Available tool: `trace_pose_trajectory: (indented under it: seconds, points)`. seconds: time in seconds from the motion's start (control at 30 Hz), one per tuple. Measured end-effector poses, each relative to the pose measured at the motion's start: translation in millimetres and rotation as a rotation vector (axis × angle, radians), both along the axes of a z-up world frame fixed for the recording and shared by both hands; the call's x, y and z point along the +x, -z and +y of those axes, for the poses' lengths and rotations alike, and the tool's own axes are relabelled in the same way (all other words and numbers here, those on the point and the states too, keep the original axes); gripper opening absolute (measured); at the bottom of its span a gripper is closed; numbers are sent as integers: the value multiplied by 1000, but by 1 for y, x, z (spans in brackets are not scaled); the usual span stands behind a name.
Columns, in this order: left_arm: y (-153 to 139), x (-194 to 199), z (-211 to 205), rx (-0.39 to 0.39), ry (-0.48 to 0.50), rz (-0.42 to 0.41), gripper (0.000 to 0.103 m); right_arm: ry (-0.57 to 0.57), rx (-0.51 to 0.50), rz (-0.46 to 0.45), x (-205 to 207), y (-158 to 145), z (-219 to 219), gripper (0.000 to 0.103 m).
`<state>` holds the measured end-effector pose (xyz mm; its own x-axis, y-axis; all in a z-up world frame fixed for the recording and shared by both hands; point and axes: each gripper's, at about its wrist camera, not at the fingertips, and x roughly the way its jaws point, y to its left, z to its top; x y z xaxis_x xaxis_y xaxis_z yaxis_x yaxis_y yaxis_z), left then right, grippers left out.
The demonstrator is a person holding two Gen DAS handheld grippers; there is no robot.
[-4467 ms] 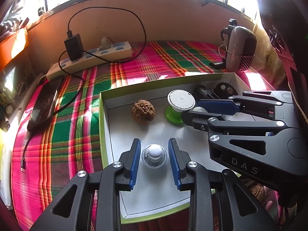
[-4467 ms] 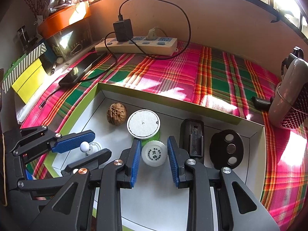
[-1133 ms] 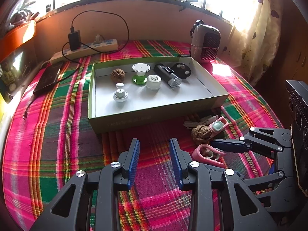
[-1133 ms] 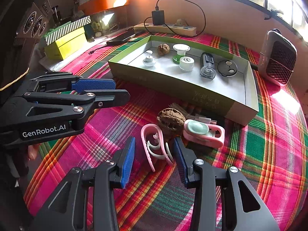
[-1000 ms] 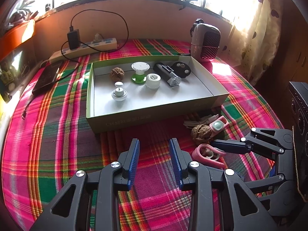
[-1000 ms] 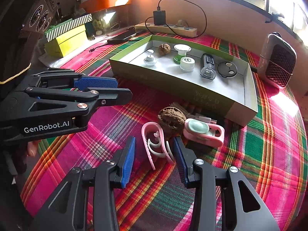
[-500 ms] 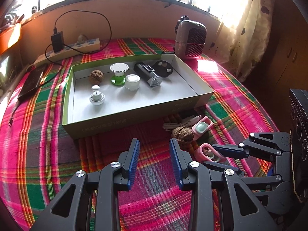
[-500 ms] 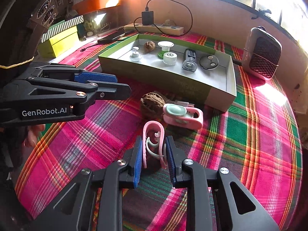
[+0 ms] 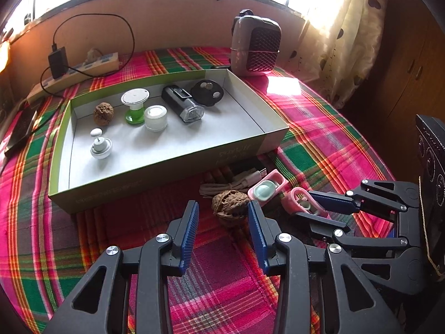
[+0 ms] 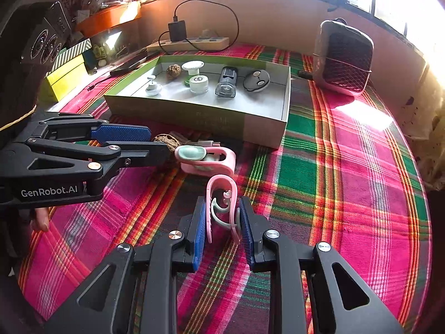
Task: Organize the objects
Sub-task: 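Grasp the pink curved clip with the right gripper while the left approaches the walnut, then close the left gripper on the walnut while the right holds the pink clip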
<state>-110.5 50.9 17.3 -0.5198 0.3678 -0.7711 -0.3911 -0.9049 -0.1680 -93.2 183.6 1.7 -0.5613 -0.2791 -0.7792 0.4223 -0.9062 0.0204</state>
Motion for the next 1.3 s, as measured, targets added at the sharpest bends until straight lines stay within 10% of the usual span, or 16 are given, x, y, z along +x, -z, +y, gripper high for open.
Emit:
trace_pose_trajectory:
  seconds: [1.3]
  points:
    - [8,-10,10,-45,-39,-2,27,11,0,0,0,-1,4,25]
